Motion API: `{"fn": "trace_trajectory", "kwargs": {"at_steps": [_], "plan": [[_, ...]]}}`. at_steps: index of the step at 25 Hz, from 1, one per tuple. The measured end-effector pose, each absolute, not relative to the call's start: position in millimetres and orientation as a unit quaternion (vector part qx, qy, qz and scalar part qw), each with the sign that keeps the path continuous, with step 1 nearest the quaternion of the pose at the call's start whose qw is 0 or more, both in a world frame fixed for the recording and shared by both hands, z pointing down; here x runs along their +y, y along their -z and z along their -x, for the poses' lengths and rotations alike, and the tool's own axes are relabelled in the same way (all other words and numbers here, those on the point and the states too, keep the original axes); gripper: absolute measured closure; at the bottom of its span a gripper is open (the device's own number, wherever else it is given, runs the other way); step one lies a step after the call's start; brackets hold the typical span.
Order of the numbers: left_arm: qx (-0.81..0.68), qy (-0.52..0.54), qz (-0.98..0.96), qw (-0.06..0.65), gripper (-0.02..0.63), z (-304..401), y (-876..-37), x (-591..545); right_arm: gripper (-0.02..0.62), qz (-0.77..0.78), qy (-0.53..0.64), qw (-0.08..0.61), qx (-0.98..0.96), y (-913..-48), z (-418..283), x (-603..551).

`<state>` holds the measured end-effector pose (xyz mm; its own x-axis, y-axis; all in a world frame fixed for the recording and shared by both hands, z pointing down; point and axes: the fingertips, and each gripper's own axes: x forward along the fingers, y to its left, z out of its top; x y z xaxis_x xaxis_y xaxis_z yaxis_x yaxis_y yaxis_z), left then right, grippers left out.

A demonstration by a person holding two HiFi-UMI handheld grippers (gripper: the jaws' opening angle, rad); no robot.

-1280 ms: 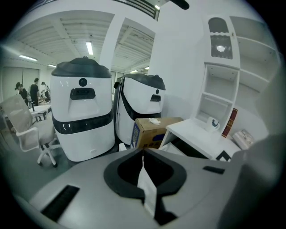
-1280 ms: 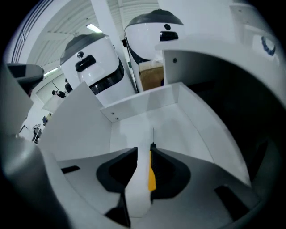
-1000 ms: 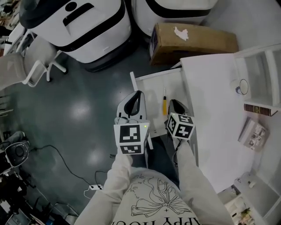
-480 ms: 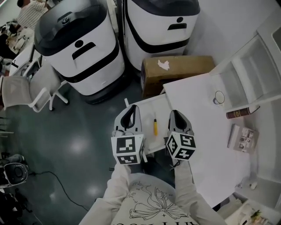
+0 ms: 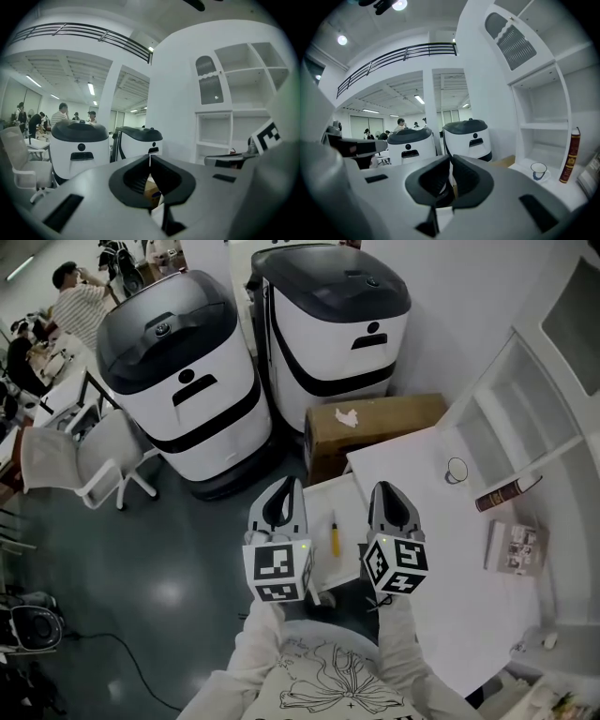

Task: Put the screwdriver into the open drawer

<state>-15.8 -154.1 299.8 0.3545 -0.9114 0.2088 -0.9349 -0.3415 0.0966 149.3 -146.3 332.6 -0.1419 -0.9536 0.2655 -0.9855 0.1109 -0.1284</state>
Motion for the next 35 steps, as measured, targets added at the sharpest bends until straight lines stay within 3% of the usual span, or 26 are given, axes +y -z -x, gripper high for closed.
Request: {"fn": "trace_trajectory", "kwargs": {"at_steps": [35], "plan": [[-0.577, -0.046, -0.813, 0.066, 0.597, 14, -275, -159, 0.578, -0.647, -0.110, 0.034, -0.754, -305, -149, -148]]}}
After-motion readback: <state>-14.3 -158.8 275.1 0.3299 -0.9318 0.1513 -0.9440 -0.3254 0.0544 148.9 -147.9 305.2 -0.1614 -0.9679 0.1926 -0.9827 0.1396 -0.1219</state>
